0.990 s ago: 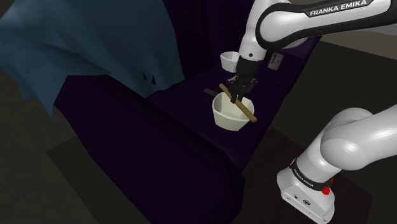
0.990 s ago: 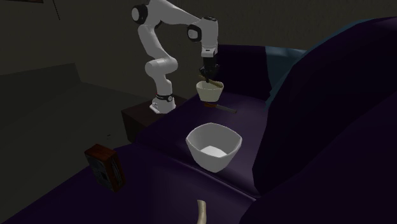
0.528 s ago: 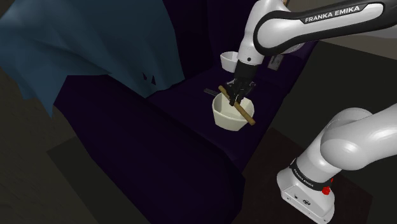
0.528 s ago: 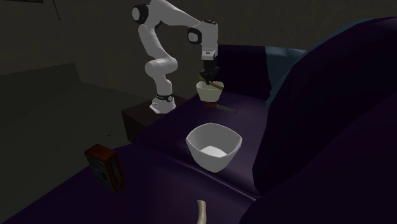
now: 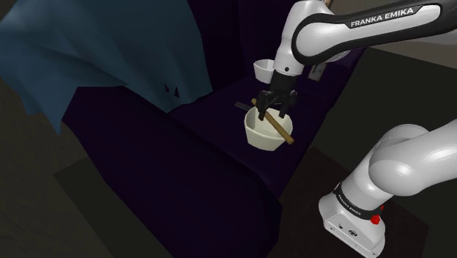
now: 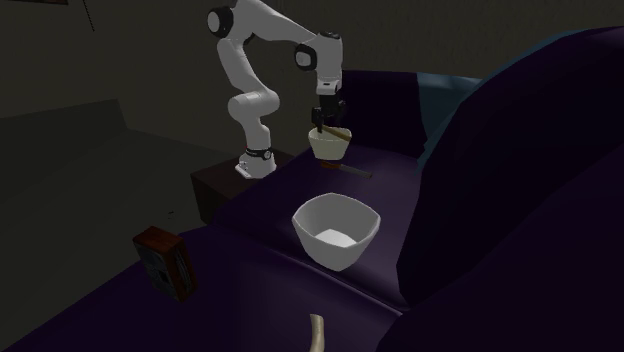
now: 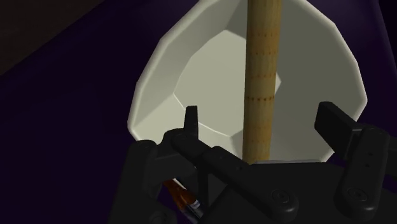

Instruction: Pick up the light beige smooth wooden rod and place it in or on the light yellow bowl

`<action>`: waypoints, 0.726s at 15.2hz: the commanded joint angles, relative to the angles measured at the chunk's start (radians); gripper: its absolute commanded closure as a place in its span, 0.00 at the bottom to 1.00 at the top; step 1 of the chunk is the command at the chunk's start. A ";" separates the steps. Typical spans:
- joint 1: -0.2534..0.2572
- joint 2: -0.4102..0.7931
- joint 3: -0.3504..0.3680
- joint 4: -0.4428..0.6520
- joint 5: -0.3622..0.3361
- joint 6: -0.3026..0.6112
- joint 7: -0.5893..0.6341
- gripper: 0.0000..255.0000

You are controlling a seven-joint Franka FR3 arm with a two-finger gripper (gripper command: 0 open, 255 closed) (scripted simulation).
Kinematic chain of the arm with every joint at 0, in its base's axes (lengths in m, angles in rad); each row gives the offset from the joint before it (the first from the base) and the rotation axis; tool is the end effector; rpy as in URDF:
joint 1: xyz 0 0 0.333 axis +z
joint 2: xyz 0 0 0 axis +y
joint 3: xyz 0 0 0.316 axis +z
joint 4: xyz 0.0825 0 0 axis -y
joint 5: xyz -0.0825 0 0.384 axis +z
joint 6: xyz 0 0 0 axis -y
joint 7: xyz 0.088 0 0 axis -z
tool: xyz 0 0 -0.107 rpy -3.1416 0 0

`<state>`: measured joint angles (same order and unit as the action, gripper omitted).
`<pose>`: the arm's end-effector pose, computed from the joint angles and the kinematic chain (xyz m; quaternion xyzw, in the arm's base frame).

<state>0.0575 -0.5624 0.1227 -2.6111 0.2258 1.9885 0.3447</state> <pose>0.3547 0.0782 0.4279 -0.9872 0.1409 0.0463 0.0593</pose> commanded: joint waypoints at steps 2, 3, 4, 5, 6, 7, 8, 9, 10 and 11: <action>-0.004 -0.007 -0.006 0.028 -0.006 -0.035 0.001 0.00; -0.007 -0.014 -0.011 0.056 -0.012 -0.071 0.002 0.00; -0.010 -0.020 -0.016 0.085 -0.018 -0.106 0.004 0.00; -0.012 -0.024 -0.020 0.109 -0.022 -0.134 0.005 0.00; -0.012 -0.024 -0.020 0.109 -0.022 -0.134 0.005 0.00; -0.012 -0.024 -0.020 0.109 -0.022 -0.134 0.005 0.00; -0.012 -0.024 -0.020 0.109 -0.022 -0.134 0.005 0.00; -0.012 -0.024 -0.020 0.109 -0.022 -0.134 0.005 0.00; -0.012 -0.024 -0.020 0.109 -0.022 -0.134 0.005 0.00; -0.012 -0.024 -0.020 0.109 -0.022 -0.134 0.005 0.00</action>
<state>0.0459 -0.5859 0.1025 -2.5031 0.2041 1.8557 0.3494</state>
